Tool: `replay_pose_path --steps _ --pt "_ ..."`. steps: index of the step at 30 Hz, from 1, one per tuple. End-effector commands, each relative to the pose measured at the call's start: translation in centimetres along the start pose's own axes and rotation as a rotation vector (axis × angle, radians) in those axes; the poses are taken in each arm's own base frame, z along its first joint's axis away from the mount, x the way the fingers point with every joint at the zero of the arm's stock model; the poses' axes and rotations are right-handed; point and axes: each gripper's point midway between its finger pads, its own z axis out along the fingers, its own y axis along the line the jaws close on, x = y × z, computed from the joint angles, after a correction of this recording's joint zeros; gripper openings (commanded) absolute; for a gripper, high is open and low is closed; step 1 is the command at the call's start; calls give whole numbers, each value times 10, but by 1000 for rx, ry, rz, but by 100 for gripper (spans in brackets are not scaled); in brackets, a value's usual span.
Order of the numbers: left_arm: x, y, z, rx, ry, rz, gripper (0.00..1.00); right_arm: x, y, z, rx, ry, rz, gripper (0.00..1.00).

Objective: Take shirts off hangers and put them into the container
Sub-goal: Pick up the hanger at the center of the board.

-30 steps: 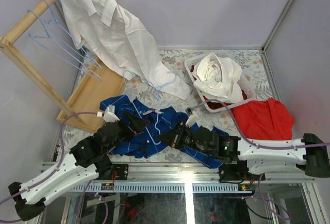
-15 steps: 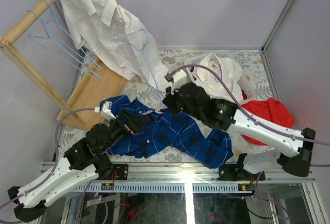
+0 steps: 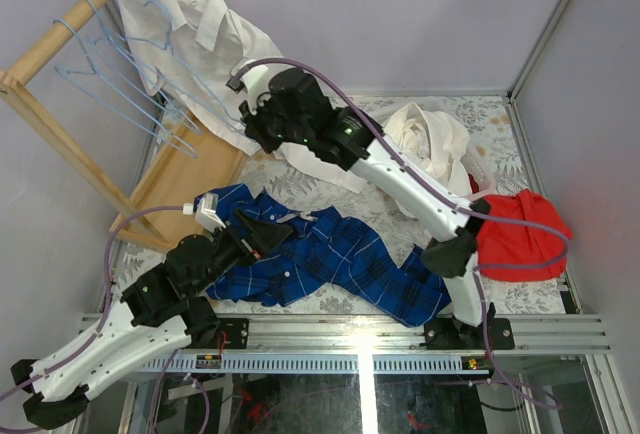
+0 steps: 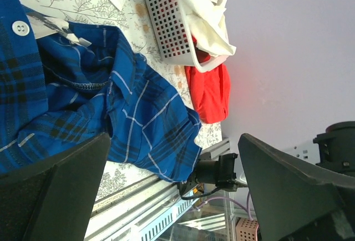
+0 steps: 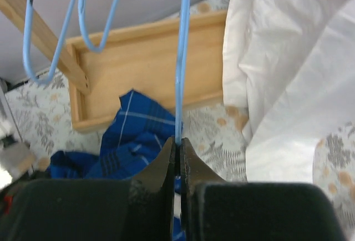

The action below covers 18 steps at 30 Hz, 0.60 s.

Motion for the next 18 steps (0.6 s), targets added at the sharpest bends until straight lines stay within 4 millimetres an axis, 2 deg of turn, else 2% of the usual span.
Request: replay_pose_path --steps 1,6,10,12,14,18 --pt "3 1 -1 -9 18 15 100 -29 -2 19 -25 -86 -41 0" --pt "3 4 -3 -12 17 10 100 -63 -7 45 -5 -260 -29 0" --pt "-1 5 -6 -22 -3 10 99 -85 -3 63 -31 -375 8 0" --pt "-7 6 -8 -34 -26 6 98 -80 -5 70 -13 -367 40 0" --pt "-14 6 -12 -43 -54 0 97 -69 -11 68 25 -331 60 0" --pt "-29 5 -18 -51 -123 -17 94 -57 -19 42 49 -281 73 0"
